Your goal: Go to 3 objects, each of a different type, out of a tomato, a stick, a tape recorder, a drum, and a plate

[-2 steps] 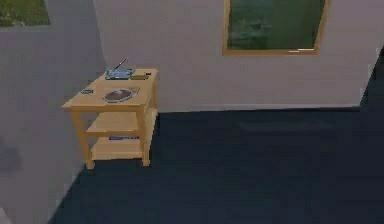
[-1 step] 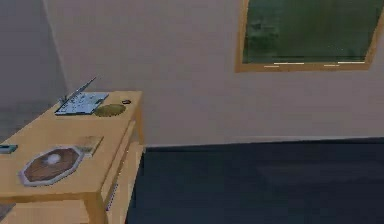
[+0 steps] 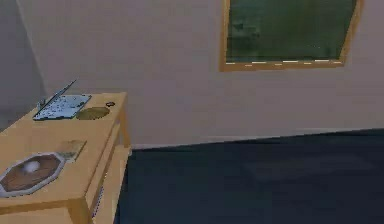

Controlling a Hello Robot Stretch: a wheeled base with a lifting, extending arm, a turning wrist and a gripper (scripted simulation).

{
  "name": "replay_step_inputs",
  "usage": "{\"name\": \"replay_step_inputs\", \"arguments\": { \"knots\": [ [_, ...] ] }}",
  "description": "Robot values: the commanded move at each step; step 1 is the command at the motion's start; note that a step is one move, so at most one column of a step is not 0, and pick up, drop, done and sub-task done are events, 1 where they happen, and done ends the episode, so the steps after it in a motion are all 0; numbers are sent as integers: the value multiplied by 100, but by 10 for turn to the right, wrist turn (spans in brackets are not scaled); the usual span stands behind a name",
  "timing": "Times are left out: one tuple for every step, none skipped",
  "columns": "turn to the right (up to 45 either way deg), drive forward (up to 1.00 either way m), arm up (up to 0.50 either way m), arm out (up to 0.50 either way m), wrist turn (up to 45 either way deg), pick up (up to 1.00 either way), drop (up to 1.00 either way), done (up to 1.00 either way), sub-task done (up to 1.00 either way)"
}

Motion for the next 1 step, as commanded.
{"name": "replay_step_inputs", "arguments": {
  "knots": [
    [0, 100, 0, 0, 0, 0, 0, 0, 0]
  ]
}}
